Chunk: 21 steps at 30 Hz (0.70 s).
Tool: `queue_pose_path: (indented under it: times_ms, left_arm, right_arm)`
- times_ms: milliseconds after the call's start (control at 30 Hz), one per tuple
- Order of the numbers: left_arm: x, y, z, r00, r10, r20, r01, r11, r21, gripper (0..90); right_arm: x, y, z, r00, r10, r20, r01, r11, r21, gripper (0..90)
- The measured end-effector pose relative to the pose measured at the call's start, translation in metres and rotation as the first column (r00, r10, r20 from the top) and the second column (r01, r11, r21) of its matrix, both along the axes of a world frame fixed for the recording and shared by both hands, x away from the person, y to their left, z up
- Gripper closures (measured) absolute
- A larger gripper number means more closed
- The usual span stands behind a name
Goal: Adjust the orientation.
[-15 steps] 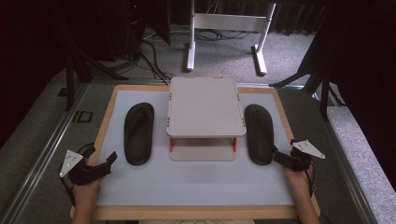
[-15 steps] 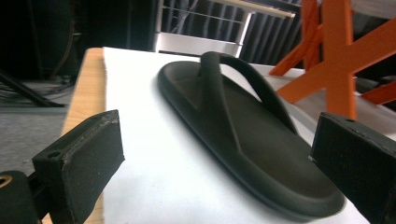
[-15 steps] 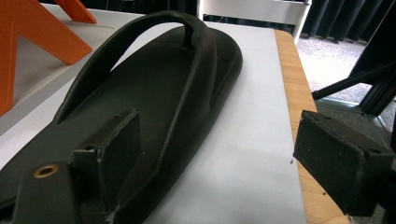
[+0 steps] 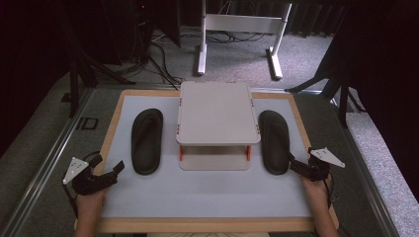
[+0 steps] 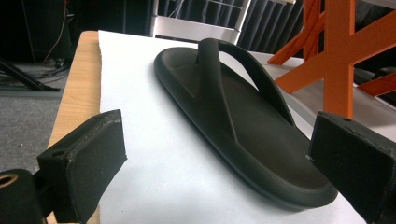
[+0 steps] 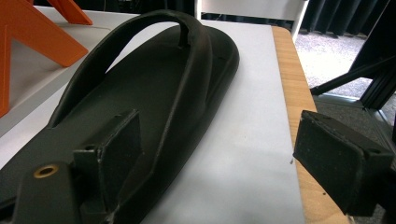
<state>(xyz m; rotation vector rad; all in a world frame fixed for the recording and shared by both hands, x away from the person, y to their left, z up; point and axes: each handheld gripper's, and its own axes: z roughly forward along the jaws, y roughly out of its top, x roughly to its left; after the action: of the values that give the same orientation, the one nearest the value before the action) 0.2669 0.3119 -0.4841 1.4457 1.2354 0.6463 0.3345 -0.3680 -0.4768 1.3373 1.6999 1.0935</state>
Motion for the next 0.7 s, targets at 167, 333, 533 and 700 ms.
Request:
queue_pose_path:
  times_ms: [167,333,533,700]
  left_arm:
    - [0.001,0.000,0.007,0.9995,-0.015,-0.026,0.015,0.9999,-0.003,3.5]
    - [0.004,0.002,0.016,0.9981,-0.041,-0.045,0.041,0.9991,-0.003,3.5]
    - [0.013,0.002,0.037,0.9936,-0.080,-0.080,0.082,0.9962,0.028,3.6]
    - [0.023,0.000,0.061,0.9901,-0.105,-0.093,0.114,0.9890,0.094,3.6]
  right_arm:
    - [0.000,0.000,0.000,1.0000,0.000,-0.002,0.000,1.0000,0.001,14.7]
    - [0.000,0.000,0.000,1.0000,0.002,-0.003,-0.002,1.0000,-0.003,14.8]
    - [0.001,0.000,0.000,1.0000,-0.001,-0.007,0.001,1.0000,-0.002,14.8]
    - [0.001,0.001,0.000,1.0000,-0.002,-0.005,0.002,1.0000,-0.005,14.9]
